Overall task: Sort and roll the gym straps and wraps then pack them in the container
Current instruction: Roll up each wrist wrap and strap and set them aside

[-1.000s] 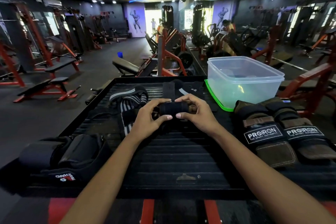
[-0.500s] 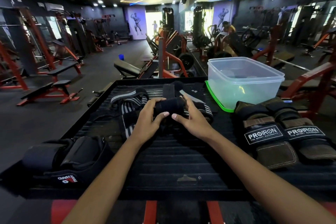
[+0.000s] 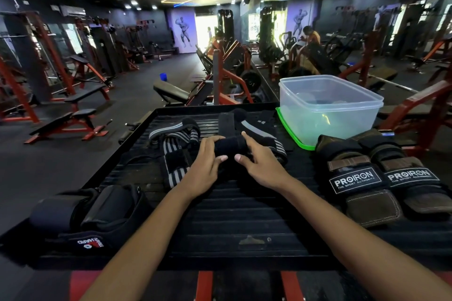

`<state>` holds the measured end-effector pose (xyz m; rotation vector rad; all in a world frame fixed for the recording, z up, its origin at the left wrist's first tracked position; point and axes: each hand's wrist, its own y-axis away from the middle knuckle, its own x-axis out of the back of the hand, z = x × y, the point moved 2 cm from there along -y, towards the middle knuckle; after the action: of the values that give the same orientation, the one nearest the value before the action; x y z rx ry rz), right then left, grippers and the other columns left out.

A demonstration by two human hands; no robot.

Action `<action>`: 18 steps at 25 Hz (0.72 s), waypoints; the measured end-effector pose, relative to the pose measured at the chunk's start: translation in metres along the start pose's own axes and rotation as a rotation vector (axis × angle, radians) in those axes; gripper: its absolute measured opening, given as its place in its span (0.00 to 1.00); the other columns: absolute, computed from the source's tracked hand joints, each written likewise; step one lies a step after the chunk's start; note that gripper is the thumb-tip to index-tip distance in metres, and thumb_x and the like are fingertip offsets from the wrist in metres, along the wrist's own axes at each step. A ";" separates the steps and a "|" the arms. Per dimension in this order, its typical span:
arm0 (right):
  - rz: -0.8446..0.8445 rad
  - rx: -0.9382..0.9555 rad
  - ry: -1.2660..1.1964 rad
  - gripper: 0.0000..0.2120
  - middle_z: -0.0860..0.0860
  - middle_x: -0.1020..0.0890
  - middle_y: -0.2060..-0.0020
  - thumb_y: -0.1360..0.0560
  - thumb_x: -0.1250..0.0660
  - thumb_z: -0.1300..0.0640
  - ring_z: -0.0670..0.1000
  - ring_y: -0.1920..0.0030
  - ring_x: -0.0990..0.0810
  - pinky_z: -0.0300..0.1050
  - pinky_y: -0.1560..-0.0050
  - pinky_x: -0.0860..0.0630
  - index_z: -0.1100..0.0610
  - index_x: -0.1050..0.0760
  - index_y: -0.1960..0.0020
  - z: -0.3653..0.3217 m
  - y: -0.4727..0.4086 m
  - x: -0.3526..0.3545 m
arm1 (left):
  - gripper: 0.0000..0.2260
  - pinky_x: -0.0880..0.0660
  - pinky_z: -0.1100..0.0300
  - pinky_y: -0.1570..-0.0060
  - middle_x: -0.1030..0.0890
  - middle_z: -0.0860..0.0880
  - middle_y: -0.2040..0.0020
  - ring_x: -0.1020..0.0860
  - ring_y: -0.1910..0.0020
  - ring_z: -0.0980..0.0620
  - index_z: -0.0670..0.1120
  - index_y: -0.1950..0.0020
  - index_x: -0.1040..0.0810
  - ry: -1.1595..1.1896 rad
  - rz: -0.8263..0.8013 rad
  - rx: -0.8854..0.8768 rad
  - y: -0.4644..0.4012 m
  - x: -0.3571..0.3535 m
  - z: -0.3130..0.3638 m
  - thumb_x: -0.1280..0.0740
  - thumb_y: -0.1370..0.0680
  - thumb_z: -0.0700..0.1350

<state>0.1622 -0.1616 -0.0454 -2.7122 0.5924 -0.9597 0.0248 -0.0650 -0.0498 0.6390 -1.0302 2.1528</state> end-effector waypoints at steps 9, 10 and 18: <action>0.062 0.043 -0.498 0.18 0.52 0.18 0.52 0.28 0.31 0.72 0.47 0.55 0.19 0.42 0.55 0.21 0.51 0.22 0.47 -0.006 0.001 0.014 | 0.24 0.27 0.61 0.41 0.30 0.51 0.37 0.27 0.39 0.55 0.60 0.36 0.38 0.131 0.057 -0.069 -0.002 0.007 -0.001 0.31 0.23 0.41; 0.076 0.038 -0.507 0.18 0.52 0.18 0.53 0.28 0.30 0.71 0.45 0.57 0.20 0.40 0.56 0.22 0.51 0.22 0.47 -0.006 0.000 0.016 | 0.24 0.26 0.58 0.42 0.30 0.51 0.39 0.27 0.40 0.55 0.62 0.38 0.36 0.124 0.087 -0.061 -0.003 0.008 -0.001 0.30 0.25 0.41; 0.027 0.071 -0.429 0.18 0.50 0.19 0.50 0.28 0.28 0.68 0.44 0.53 0.19 0.44 0.54 0.20 0.55 0.25 0.42 -0.004 0.001 0.018 | 0.14 0.28 0.66 0.43 0.21 0.53 0.43 0.23 0.44 0.59 0.47 0.39 0.25 0.139 0.167 -0.076 -0.003 0.014 0.002 0.31 0.24 0.44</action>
<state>0.1715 -0.1702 -0.0325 -2.7136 0.4956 -0.3603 0.0183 -0.0605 -0.0376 0.3728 -1.1174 2.2530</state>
